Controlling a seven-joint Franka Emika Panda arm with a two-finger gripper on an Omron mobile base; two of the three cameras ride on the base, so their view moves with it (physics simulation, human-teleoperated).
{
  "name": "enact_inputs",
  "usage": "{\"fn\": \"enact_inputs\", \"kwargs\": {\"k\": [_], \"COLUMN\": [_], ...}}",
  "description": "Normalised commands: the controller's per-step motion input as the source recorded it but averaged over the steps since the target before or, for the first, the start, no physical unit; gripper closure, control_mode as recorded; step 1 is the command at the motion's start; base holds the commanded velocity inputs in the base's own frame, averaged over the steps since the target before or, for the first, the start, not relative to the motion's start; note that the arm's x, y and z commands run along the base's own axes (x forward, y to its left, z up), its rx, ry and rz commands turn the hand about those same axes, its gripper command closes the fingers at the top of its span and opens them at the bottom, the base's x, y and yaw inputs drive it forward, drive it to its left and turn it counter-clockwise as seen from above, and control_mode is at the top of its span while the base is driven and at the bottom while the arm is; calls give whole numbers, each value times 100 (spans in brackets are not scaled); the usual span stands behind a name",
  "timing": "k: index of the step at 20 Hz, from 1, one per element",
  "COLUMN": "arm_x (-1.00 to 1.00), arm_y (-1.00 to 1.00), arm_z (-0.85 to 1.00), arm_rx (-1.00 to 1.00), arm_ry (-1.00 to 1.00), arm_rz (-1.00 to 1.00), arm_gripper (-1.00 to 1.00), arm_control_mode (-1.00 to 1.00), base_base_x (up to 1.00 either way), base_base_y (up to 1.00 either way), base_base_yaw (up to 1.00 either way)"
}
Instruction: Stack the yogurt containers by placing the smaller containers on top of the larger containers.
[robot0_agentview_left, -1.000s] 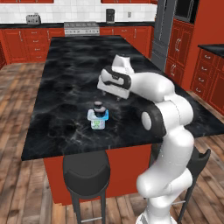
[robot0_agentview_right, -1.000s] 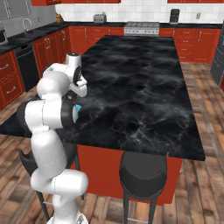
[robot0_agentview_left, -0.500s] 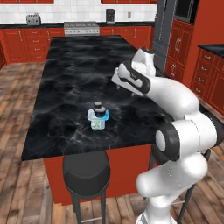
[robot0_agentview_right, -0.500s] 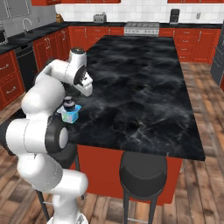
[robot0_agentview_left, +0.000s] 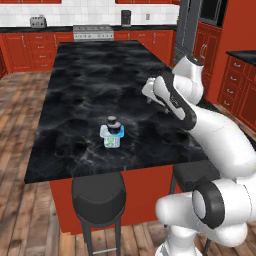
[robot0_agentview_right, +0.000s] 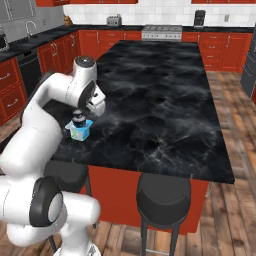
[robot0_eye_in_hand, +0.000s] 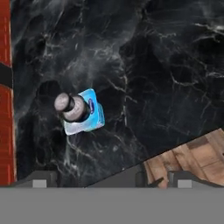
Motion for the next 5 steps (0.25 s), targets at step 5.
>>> {"fn": "enact_inputs", "kwargs": {"k": [5], "arm_x": [-99], "arm_y": [-23], "arm_z": [9], "arm_rx": [0], "arm_ry": [-20], "arm_rz": [0], "arm_gripper": [-100], "arm_control_mode": [-100], "base_base_x": [0], "base_base_y": [0], "base_base_yaw": [0]}}
